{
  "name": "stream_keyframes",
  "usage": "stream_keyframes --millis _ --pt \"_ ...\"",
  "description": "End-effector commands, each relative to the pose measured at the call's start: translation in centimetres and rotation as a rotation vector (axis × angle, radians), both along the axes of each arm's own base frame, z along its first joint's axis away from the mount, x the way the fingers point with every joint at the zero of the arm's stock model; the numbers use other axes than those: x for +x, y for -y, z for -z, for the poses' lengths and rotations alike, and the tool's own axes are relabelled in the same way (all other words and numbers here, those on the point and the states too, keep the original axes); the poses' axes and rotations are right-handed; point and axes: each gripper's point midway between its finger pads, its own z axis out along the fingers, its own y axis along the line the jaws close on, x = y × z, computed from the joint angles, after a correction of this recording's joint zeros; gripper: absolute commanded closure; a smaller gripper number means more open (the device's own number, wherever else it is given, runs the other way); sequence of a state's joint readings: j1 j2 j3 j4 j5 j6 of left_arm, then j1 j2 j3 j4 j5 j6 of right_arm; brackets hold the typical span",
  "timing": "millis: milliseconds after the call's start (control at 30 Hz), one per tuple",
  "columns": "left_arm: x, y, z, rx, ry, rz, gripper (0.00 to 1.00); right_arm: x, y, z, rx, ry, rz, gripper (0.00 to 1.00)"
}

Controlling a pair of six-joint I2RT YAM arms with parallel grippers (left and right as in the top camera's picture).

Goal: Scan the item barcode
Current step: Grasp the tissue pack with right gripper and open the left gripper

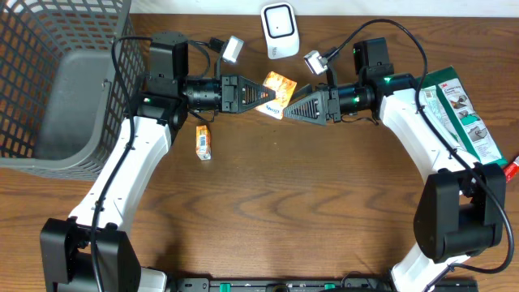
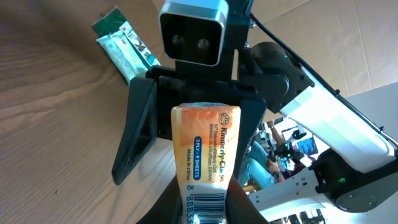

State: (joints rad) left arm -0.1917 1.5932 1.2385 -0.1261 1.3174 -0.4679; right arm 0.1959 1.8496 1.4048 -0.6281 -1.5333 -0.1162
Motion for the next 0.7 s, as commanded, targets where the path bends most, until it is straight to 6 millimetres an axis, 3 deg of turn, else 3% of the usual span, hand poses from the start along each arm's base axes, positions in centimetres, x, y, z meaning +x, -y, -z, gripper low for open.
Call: stream_keyframes --millis 0,267,667 --pt "-0.1 0.0 -1.1 -0.007 0.035 0.002 0.86 -1.0 0.0 -2.7 0.034 0.056 -0.017 0.32" --pt "-0.3 0.4 -1.1 -0.008 0.035 0.014 0.86 -1.1 -0.4 -5.5 0.048 0.120 -0.027 0.38" --pt "-0.6 0.8 -1.2 -0.009 0.039 0.025 0.86 -1.4 -1.8 -5.2 0.025 0.138 -0.037 0.54"
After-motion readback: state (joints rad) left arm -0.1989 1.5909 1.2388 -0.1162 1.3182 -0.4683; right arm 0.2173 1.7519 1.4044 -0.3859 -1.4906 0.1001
